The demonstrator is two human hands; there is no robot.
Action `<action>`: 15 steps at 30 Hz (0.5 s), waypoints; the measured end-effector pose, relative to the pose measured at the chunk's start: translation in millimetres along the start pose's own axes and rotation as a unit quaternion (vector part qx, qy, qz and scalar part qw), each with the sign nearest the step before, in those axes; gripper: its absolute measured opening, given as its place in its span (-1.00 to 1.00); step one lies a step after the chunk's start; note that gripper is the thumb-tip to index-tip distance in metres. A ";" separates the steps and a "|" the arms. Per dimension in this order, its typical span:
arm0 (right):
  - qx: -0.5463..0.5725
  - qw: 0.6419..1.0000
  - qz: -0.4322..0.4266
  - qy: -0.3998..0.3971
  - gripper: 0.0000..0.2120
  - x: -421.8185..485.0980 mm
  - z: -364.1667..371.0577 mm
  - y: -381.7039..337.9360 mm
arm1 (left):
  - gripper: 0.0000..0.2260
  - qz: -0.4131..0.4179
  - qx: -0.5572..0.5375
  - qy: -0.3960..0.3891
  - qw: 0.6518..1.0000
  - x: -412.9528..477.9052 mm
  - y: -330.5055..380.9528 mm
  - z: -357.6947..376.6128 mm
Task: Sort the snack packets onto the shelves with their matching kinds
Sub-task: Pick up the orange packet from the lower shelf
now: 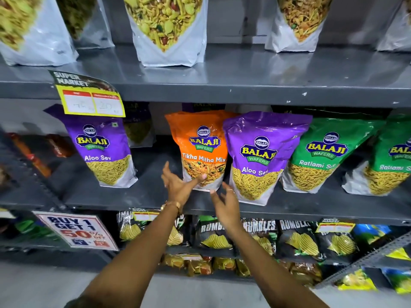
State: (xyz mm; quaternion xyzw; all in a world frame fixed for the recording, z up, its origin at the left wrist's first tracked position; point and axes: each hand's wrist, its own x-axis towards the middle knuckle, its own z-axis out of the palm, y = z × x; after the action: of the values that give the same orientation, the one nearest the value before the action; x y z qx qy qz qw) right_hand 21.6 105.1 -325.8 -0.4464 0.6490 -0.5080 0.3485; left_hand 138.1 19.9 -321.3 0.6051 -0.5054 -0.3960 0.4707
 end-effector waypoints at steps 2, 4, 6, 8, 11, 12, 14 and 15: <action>-0.021 0.999 0.035 0.002 -0.63 14.5 11.2 -6.4 | 0.10 -0.004 -0.037 -0.062 0.997 13.4 5.7 1.7; -0.008 0.998 0.066 0.010 -0.69 23.0 18.7 -11.4 | -0.10 -0.004 -0.068 -0.093 0.993 23.2 6.0 5.7; -0.001 0.996 0.087 0.029 -0.68 29.6 26.2 -12.0 | -0.32 0.001 -0.085 -0.097 0.992 26.7 6.3 6.6; -0.008 0.994 0.098 0.043 -0.62 37.0 31.1 -9.4 | -0.36 0.007 -0.090 -0.087 0.992 26.7 4.5 6.0; -0.031 0.994 0.093 0.040 -0.53 47.0 31.7 -8.6 | -0.34 0.019 -0.086 -0.055 0.995 24.2 -1.4 1.8; -0.037 0.996 0.080 0.031 -0.50 49.9 31.2 -10.2 | -0.34 0.018 -0.084 -0.042 0.995 23.7 -3.1 -0.9; -0.040 0.997 0.061 0.012 -0.44 53.6 29.4 -14.8 | -0.39 0.027 -0.075 -0.022 0.997 24.5 -6.4 -6.1; -0.041 0.998 0.054 0.000 -0.44 55.4 28.7 -16.5 | -0.41 0.029 -0.071 -0.010 0.997 23.6 -7.6 -8.7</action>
State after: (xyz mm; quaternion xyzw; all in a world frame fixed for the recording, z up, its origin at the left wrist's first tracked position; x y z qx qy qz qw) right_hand 31.5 42.0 -316.6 -0.4243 0.6925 -0.4613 0.3572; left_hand 152.4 -1.6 -326.6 0.5511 -0.4984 -0.4231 0.5185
